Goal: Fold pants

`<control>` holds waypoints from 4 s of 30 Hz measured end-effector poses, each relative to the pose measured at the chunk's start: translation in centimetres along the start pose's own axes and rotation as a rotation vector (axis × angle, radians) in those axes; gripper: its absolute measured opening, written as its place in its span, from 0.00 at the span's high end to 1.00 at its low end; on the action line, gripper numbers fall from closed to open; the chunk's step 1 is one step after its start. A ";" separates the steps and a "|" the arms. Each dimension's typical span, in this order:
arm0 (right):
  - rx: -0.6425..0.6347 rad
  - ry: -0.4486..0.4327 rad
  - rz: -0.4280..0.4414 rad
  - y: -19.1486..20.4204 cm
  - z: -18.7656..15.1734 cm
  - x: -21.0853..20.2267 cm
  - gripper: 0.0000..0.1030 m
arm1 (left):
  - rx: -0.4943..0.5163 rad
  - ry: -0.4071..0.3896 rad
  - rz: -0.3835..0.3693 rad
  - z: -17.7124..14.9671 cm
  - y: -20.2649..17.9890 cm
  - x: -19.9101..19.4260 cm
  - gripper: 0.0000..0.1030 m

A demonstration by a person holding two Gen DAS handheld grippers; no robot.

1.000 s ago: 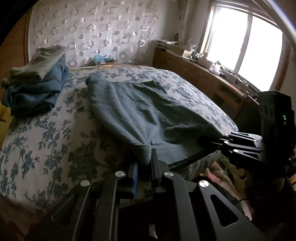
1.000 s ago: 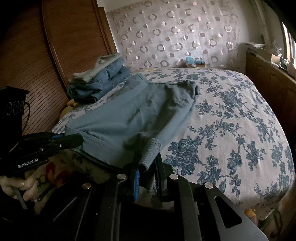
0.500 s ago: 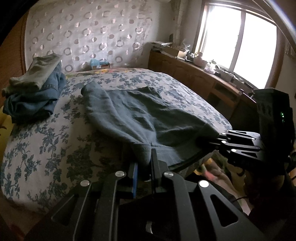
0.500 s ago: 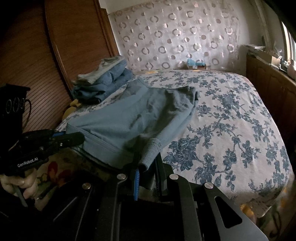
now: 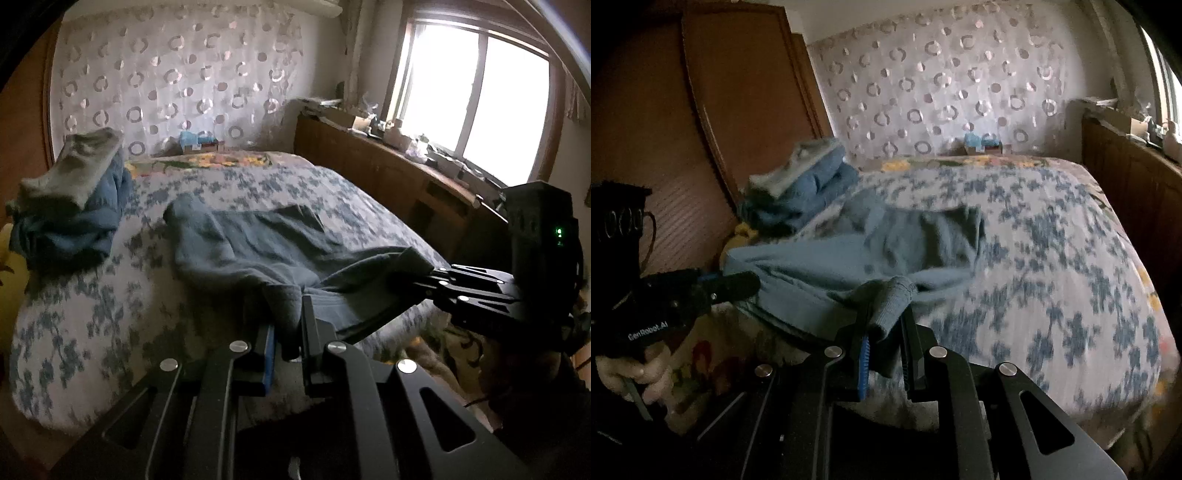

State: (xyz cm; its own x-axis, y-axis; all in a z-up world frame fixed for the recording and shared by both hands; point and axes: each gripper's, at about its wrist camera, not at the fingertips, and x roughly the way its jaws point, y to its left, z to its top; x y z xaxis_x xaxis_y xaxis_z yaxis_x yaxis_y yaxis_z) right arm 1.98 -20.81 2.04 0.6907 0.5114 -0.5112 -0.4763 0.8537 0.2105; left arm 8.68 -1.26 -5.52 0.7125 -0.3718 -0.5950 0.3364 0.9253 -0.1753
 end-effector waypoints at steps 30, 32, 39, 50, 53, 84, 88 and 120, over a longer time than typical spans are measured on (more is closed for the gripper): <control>-0.007 0.037 -0.077 -2.8 5.9 9.7 0.68 | -0.020 -0.018 0.079 3.8 4.9 4.7 0.29; -0.014 0.026 -0.095 -3.0 6.1 9.3 0.60 | -0.032 -0.019 0.074 3.5 5.2 4.7 0.24; -0.008 -0.024 -0.104 -4.2 5.5 6.1 0.52 | -0.032 0.002 0.092 2.8 6.0 4.5 0.24; -0.039 0.076 -0.114 -4.6 1.2 5.5 0.52 | -0.070 0.063 0.129 0.4 8.6 4.8 0.24; -0.025 0.103 -0.098 -4.8 1.3 6.3 0.52 | -0.062 0.081 0.123 0.3 8.6 5.4 0.24; -0.046 0.037 -0.045 -4.9 0.4 5.2 0.95 | -0.027 0.119 0.043 -0.4 6.2 5.6 0.89; -0.040 0.042 -0.034 -4.9 -0.3 4.2 0.95 | -0.025 0.120 0.026 -1.5 4.9 4.4 0.89; -0.143 0.046 -0.101 -3.9 4.0 7.4 0.71 | -0.018 0.141 0.085 2.4 6.5 8.8 0.58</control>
State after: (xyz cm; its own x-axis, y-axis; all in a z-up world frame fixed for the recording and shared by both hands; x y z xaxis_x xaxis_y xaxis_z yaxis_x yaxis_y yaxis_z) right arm 11.14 -19.97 0.72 0.7146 0.4161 -0.5623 -0.4809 0.8760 0.0370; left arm 18.64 1.29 -10.02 0.6444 -0.2790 -0.7120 0.2662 0.9547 -0.1331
